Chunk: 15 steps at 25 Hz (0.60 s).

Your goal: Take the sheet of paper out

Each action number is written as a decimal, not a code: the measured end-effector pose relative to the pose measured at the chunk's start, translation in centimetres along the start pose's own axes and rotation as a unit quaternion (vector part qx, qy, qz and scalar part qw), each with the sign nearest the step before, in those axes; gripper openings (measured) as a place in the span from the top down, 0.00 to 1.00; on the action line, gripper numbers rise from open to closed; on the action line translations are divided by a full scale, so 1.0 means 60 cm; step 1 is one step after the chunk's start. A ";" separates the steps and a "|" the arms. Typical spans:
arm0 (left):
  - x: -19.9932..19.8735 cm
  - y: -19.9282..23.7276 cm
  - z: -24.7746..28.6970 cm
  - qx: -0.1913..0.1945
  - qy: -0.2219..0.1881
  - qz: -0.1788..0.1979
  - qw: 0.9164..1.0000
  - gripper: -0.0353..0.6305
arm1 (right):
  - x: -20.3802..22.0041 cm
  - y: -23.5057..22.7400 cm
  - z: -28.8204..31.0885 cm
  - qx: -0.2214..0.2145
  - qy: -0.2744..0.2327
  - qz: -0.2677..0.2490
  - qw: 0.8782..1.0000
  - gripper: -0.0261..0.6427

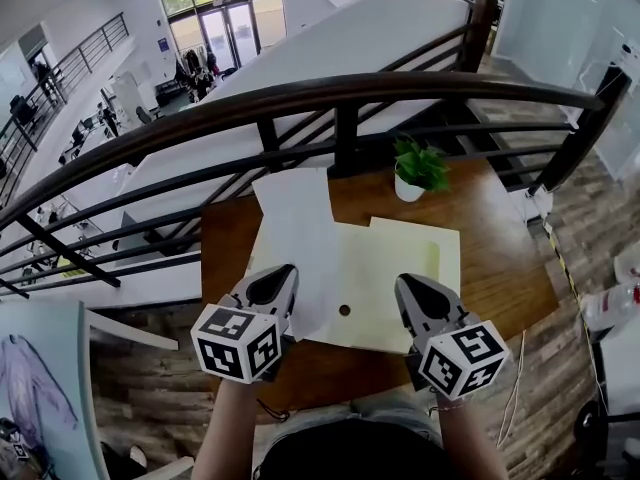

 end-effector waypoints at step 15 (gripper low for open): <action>-0.076 -0.051 0.009 0.057 -0.068 0.013 0.996 0.91 | -0.047 0.006 -0.004 -0.007 -0.051 0.002 0.999 0.92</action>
Point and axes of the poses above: the fingertips, and each gripper's own axes: z forward along the fingers, y to its left, x out of its underside, the point moved 3 cm from there along -z, backward along the fingers, and after that the axes turned 8 degrees about z, right-handed, at the moved point
